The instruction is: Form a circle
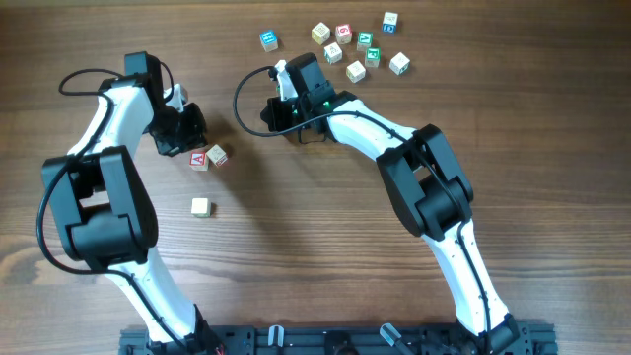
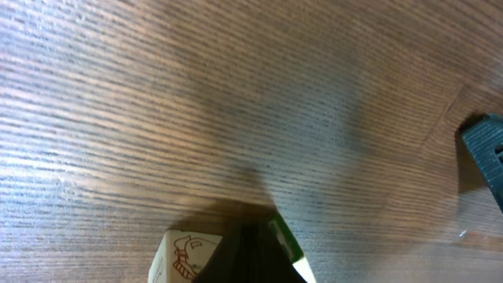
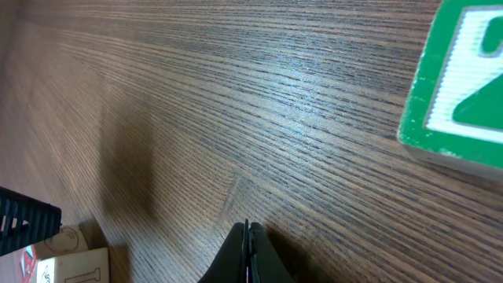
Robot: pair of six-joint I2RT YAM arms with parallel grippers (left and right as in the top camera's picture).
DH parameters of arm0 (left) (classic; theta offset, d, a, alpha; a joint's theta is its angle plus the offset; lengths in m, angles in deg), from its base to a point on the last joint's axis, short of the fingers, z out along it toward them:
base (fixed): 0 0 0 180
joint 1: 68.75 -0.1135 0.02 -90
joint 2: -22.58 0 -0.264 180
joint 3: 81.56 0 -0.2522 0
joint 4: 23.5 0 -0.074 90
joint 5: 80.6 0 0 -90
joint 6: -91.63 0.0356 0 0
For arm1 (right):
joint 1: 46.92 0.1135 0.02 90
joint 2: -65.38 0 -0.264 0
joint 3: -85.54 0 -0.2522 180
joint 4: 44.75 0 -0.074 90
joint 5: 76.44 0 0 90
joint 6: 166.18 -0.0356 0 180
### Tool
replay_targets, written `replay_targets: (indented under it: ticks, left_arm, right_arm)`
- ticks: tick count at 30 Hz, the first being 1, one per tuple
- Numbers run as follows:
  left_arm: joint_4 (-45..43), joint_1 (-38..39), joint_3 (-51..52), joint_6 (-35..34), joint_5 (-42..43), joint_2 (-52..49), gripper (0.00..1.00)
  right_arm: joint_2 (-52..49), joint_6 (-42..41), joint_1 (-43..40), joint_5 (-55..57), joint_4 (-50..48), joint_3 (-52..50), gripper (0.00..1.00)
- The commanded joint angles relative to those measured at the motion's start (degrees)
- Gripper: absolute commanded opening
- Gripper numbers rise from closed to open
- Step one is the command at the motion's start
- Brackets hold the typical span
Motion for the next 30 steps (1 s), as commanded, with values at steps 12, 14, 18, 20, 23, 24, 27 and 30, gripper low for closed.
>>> replay_targets:
  ticks: [12,14,18,20,23,24,27,30]
  left_arm:
    - [1.31,0.26,-0.63,-0.59,0.7,-0.22,0.04]
    - [1.38,0.26,-0.63,-0.59,0.72,-0.22,0.04]
    - [1.38,0.26,-0.63,-0.59,0.72,-0.22,0.04]
    - [1.36,0.26,-0.63,-0.59,0.72,-0.22,0.04]
    - [1.4,0.26,-0.63,-0.59,0.72,-0.22,0.04]
    - [1.51,0.26,-0.63,-0.59,0.72,-0.22,0.04]
    - [1.86,0.26,-0.63,-0.59,0.72,-0.22,0.04]
    - [1.88,0.26,-0.63,-0.59,0.72,-0.22,0.04]
  right_arm:
    - [-1.51,-0.17,-0.39,5.27,1.97,-1.05,0.04]
    - [-1.51,-0.15,-0.39,5.27,1.95,-1.05,0.04]
    - [-1.51,-0.13,-0.39,5.27,1.97,-1.05,0.04]
    - [-1.51,-0.15,-0.39,5.27,1.97,-1.05,0.05]
    - [-1.51,-0.15,-0.39,5.27,1.95,-1.05,0.04]
    - [-1.51,-0.17,-0.39,5.27,1.95,-1.05,0.04]
    - [-1.51,-0.15,-0.39,5.27,1.95,-1.05,0.04]
    - [-1.51,-0.17,-0.39,5.27,1.97,-1.05,0.04]
